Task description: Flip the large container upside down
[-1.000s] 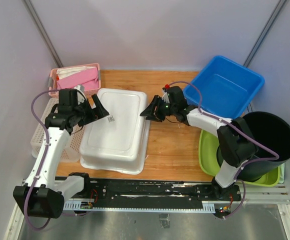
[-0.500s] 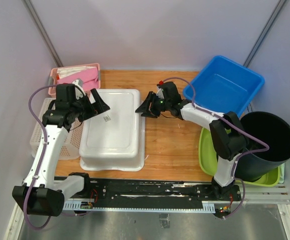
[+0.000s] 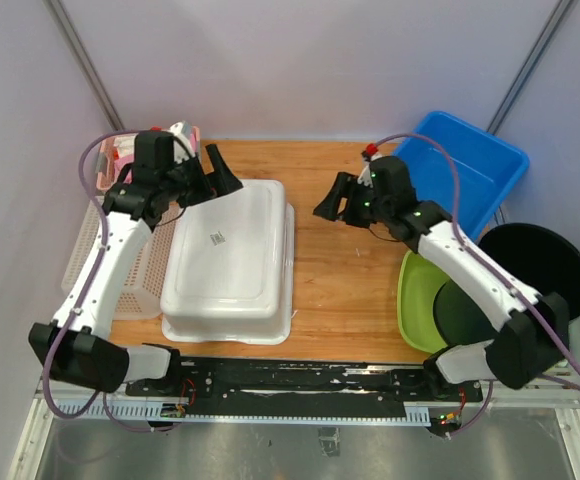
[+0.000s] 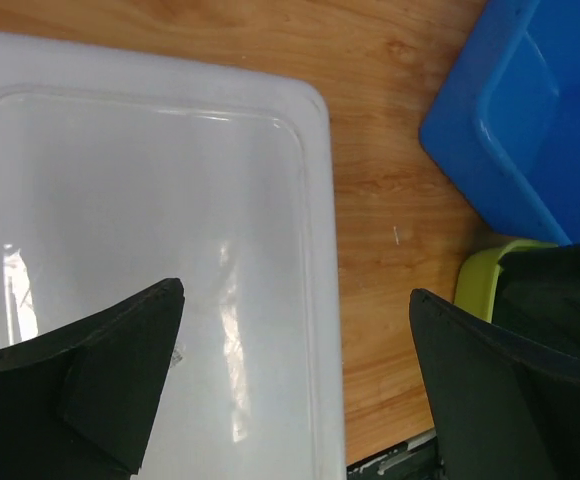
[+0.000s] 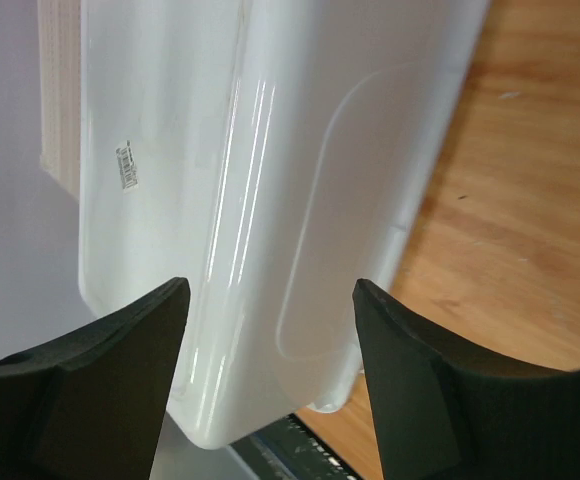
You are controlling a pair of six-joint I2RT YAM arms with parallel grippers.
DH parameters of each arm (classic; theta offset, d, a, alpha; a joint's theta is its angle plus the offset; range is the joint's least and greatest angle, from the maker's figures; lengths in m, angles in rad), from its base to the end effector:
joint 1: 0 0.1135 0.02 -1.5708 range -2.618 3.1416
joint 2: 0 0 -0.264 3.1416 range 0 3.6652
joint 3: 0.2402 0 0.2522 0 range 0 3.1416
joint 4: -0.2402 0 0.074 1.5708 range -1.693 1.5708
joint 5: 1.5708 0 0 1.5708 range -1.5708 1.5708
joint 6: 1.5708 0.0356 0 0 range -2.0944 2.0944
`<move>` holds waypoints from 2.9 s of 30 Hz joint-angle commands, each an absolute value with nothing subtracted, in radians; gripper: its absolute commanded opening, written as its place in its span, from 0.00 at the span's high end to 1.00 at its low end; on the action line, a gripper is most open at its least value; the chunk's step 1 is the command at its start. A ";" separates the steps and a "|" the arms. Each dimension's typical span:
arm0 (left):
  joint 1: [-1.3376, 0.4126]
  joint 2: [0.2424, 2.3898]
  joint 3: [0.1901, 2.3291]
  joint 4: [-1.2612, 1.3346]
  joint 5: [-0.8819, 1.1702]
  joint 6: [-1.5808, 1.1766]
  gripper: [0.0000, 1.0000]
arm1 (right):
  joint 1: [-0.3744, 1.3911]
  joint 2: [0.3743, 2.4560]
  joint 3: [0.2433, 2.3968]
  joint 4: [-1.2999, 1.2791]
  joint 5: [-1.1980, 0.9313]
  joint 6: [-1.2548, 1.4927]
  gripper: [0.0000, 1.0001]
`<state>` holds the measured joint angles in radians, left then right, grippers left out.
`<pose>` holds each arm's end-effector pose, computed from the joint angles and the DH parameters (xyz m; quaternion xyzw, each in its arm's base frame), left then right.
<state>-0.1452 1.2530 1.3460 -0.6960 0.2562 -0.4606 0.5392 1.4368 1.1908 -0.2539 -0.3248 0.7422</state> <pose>0.2611 -0.0473 0.3853 -0.0792 0.8764 -0.2456 0.4067 0.2786 0.1799 0.3220 0.0039 0.8527 0.4125 0.3205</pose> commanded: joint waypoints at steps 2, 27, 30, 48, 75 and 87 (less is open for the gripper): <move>-0.326 1.379 1.503 -0.630 0.158 -0.442 0.01 | 0.500 1.245 1.181 -0.476 0.154 0.471 0.34; -0.505 1.507 1.571 -0.508 0.215 -0.309 0.01 | 0.280 2.039 2.067 -0.844 0.211 0.250 0.22; -0.505 1.506 1.563 -0.505 0.214 -0.304 0.01 | 0.266 2.126 2.145 -0.861 0.190 0.298 0.24; -0.505 1.491 1.492 -0.465 0.217 -0.294 0.01 | 0.264 2.050 2.044 -0.739 -0.082 0.428 0.95; -0.469 1.345 1.560 -0.548 0.051 -0.267 0.01 | 0.141 1.370 1.225 0.408 -0.608 1.232 0.99; -0.469 1.377 1.547 -0.518 0.174 -0.300 0.01 | -0.121 1.047 0.779 0.140 -0.536 1.179 0.90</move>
